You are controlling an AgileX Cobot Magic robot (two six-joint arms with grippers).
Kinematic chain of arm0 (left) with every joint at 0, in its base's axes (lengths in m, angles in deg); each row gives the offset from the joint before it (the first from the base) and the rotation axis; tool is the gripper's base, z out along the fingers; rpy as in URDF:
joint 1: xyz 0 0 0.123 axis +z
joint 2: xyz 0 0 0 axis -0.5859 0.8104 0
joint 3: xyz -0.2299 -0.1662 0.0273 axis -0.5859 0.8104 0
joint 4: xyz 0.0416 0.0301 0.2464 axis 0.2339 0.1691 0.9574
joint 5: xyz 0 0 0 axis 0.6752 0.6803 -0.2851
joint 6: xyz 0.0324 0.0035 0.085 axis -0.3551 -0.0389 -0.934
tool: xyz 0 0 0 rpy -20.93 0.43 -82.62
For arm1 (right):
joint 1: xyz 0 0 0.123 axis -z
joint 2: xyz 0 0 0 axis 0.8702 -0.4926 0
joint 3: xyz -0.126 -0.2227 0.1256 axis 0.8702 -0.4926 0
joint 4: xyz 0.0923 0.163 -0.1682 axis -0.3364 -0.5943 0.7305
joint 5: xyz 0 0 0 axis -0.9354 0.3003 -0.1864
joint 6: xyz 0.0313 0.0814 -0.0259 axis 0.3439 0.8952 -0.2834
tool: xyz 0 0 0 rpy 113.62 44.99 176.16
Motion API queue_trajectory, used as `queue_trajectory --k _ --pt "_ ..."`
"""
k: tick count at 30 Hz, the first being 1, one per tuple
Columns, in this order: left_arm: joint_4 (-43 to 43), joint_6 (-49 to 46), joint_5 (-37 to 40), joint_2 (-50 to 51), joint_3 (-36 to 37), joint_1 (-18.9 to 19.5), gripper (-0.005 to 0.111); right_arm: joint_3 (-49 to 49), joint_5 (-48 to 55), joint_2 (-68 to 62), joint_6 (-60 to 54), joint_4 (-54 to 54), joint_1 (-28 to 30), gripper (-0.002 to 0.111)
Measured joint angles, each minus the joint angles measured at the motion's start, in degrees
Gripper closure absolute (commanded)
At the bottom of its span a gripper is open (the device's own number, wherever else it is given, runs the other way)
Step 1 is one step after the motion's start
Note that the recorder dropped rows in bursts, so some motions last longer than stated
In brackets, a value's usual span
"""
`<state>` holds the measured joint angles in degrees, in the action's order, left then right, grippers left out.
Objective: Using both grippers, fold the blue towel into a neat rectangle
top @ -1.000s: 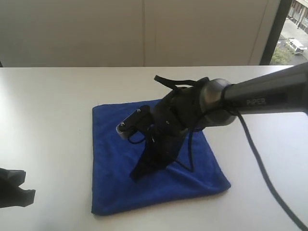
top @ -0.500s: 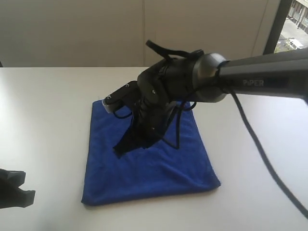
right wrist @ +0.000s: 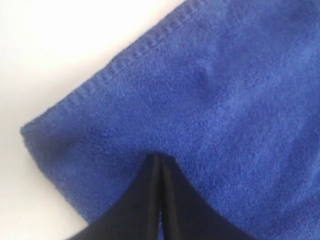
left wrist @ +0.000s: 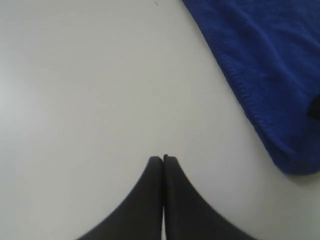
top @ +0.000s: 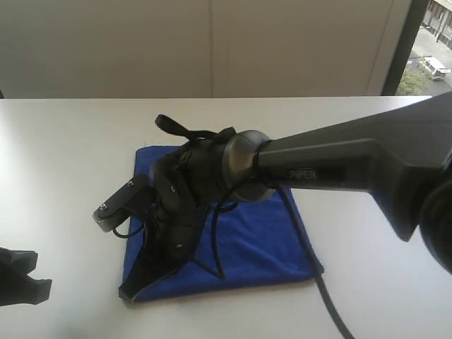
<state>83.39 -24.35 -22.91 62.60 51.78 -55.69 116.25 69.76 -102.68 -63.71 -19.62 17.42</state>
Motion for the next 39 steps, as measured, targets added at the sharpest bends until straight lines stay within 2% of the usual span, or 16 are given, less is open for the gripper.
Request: queue_trajectory --k 18,26,30,33,36,39 --pt "0.0 0.0 0.0 0.0 0.0 0.0 0.107 0.0 -10.2 -1.2 0.0 -3.2 -0.3 0.108" --pt "0.6 1.9 -0.4 0.0 -0.6 0.0 0.107 0.0 -5.6 10.5 -0.1 9.4 0.1 0.108" --pt "7.3 7.8 9.8 0.0 -8.6 -3.1 0.107 -0.6 3.9 17.7 -4.3 16.8 2.7 0.108" --pt "10.2 5.1 20.0 0.8 -19.3 -7.3 0.107 -3.7 9.2 22.8 -8.7 18.3 5.6 0.108" --pt "9.7 -5.6 31.0 4.1 -30.2 -10.7 0.107 -8.3 12.6 28.0 -10.6 18.1 8.6 0.108" --pt "1.6 -27.7 43.5 9.7 -38.9 -12.2 0.107 -14.1 15.2 32.0 -11.8 17.9 11.1 0.108"
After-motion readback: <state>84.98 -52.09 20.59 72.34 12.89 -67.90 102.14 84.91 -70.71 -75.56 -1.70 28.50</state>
